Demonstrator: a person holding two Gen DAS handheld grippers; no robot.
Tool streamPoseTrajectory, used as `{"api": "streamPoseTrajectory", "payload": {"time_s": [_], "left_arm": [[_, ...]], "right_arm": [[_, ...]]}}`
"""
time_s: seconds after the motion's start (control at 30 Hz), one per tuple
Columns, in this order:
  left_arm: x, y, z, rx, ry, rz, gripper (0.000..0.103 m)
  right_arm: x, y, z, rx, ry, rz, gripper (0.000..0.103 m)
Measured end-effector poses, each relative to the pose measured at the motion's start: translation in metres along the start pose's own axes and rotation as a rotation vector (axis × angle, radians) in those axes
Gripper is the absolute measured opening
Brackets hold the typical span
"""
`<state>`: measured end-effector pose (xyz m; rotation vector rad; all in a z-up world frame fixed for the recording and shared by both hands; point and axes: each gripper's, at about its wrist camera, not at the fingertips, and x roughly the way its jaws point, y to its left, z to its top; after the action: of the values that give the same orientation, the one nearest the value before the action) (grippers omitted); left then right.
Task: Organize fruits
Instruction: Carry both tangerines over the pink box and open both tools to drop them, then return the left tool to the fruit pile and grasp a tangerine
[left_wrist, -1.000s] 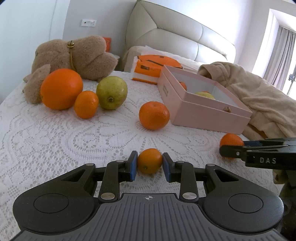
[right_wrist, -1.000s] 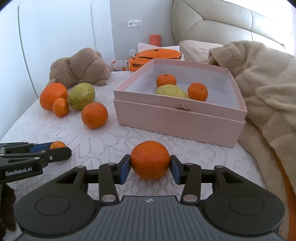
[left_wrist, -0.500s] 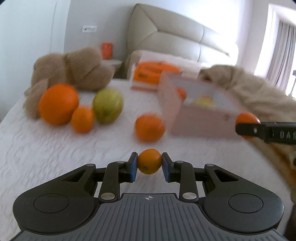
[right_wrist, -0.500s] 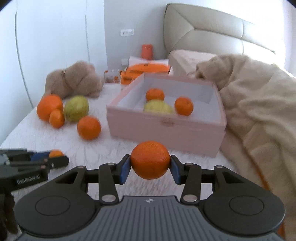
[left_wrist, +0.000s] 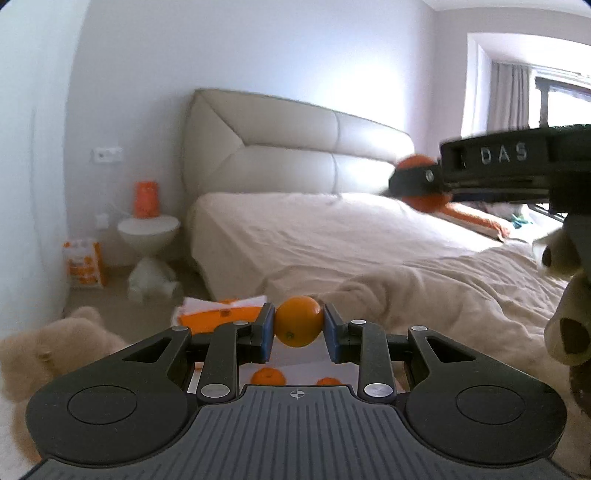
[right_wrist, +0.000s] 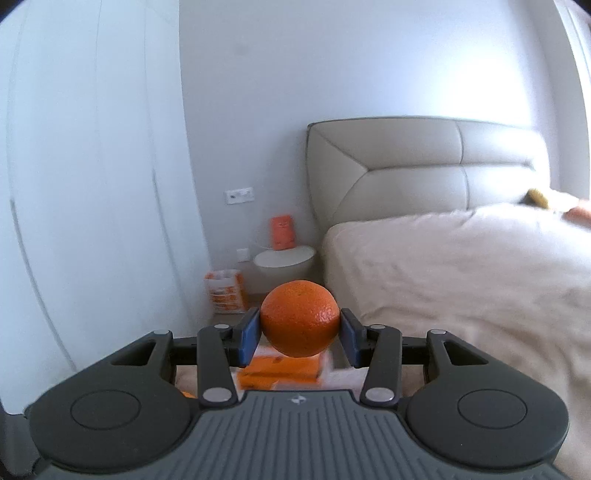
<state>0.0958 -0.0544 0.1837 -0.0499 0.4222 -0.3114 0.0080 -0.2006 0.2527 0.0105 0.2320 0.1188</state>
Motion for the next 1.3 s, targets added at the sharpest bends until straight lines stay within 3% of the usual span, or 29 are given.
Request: {"api": "streamPoseTrajectory", "payload": {"time_s": [0.2,0.33,0.43,0.57,0.7,0.93,1.03,1.13,1.3], "left_arm": [[0.062,0.0,-0.036,-0.047,0.166,-0.089,0.032],[0.085,-0.005,-0.068,-0.041,0.238,-0.169,0.032],[0.105,-0.012,-0.087,0.025,0.303,-0.19,0.033],[0.107,-0.019,-0.096,0.134,0.23,-0.169,0.036],[0.089,0.0,-0.101,0.053,0.214,-0.201,0.036],[0.018,0.064,-0.106,-0.15,0.08,-0.132,0.035],[-0.019,0.094,-0.115,-0.209,0.022,-0.031,0.035],[-0.045,0.123,-0.129,-0.268,0.017,0.098,0.035],[-0.066,0.155,-0.162,-0.356,0.005,0.219,0.035]], "right_arm": [[0.034,0.0,-0.003,-0.085,0.055,-0.057,0.045],[0.074,-0.007,-0.024,-0.092,0.144,-0.05,0.045],[0.113,-0.015,-0.041,-0.095,0.242,-0.062,0.045],[0.156,-0.02,-0.066,-0.095,0.352,-0.073,0.045],[0.178,-0.023,-0.09,-0.099,0.45,-0.066,0.045],[0.21,-0.028,-0.119,-0.064,0.554,-0.089,0.045],[0.218,-0.032,-0.125,-0.001,0.601,-0.081,0.046],[0.209,-0.026,-0.124,0.007,0.568,-0.078,0.051],[0.174,0.015,-0.119,-0.101,0.469,-0.053,0.051]]}}
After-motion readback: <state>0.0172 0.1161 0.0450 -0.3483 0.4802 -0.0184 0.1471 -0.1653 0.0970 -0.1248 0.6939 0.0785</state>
